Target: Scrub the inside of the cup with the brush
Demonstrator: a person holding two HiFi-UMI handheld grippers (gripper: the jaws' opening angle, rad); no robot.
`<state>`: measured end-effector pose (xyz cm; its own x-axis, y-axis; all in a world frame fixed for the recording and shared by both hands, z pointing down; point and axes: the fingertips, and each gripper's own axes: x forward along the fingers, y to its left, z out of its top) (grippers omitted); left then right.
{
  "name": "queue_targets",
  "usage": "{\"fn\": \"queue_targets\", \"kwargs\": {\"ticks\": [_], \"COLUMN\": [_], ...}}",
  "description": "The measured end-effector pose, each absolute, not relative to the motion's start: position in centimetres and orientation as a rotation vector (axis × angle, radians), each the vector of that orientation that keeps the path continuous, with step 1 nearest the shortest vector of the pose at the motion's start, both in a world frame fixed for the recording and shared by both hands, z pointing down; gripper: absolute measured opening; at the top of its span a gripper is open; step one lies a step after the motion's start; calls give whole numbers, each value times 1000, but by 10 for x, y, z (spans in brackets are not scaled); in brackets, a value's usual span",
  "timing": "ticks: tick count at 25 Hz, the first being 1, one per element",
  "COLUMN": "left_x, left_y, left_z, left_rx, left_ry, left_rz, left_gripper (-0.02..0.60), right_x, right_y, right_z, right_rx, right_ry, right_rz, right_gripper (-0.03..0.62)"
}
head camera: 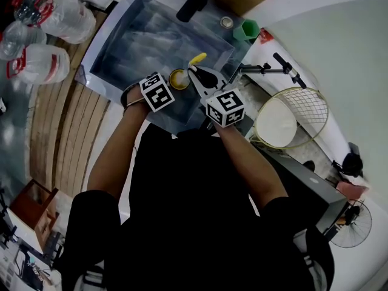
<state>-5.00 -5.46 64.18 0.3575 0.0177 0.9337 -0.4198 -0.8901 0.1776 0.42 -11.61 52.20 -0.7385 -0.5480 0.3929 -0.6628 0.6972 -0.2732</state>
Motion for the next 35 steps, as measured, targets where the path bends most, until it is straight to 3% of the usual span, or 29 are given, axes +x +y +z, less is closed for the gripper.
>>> {"fn": "queue_targets", "kwargs": {"ticks": [8,16,26,35], "left_x": [-50,-49,-49,-46], "left_y": [-56,-55,-55,-57], "left_z": [642,642,642,644], "left_rx": [2251,2247,2245,2231], "left_ry": [-341,-331,-324,-312], "left_rz": [1576,1583,1588,1600], "left_gripper": [71,71,71,71], "right_x": [-15,-24,-32,-39], "right_y": [-134,-124,-135,-112], "right_z": [464,523,478,520], "right_rx": [950,908,957,883], "right_ry": [-2762,-2672,-2792,-2730], "right_rz": [456,573,644,668], "right_gripper": [46,48,48,54]}}
